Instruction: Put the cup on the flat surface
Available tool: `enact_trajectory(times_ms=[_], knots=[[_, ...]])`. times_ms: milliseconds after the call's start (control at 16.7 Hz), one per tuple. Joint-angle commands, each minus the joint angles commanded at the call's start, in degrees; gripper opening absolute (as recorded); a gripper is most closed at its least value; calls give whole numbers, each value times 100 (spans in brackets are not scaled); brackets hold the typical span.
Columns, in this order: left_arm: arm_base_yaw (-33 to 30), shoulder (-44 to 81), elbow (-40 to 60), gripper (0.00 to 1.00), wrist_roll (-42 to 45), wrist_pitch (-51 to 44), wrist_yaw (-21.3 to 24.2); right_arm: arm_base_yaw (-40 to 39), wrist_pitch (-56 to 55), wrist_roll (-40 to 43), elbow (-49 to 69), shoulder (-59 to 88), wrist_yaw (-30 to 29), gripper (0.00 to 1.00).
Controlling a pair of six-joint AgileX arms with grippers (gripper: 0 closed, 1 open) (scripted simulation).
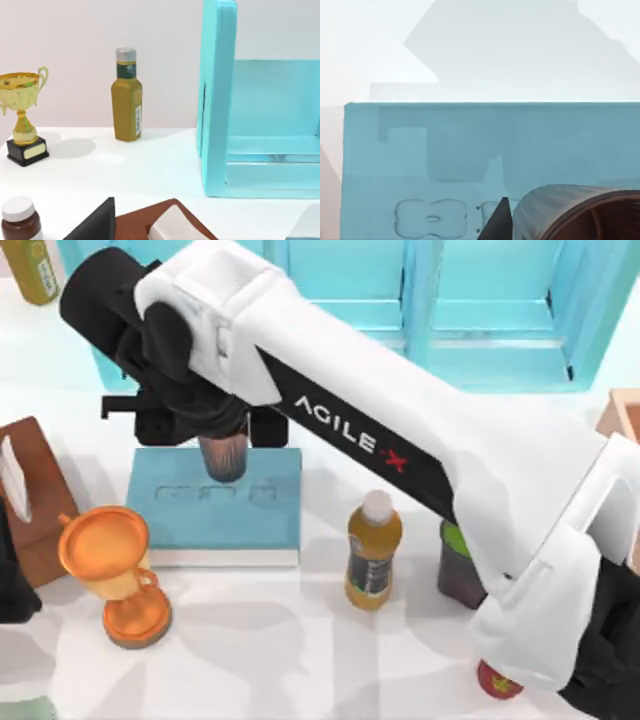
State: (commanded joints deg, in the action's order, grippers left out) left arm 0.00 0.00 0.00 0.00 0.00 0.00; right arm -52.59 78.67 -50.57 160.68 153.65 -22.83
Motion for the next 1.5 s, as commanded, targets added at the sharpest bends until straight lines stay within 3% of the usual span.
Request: enact_trajectory(times_ms=[240, 720, 1500], knots=[[0, 0, 0, 100, 0, 0, 0, 15, 434, 13, 563, 160, 3, 0], [0, 0, 0, 100, 0, 0, 0, 56, 223, 65, 159, -132, 47, 0], [0, 0, 0, 100, 0, 0, 0, 720, -1998, 734, -5411, -3325, 218, 0]])
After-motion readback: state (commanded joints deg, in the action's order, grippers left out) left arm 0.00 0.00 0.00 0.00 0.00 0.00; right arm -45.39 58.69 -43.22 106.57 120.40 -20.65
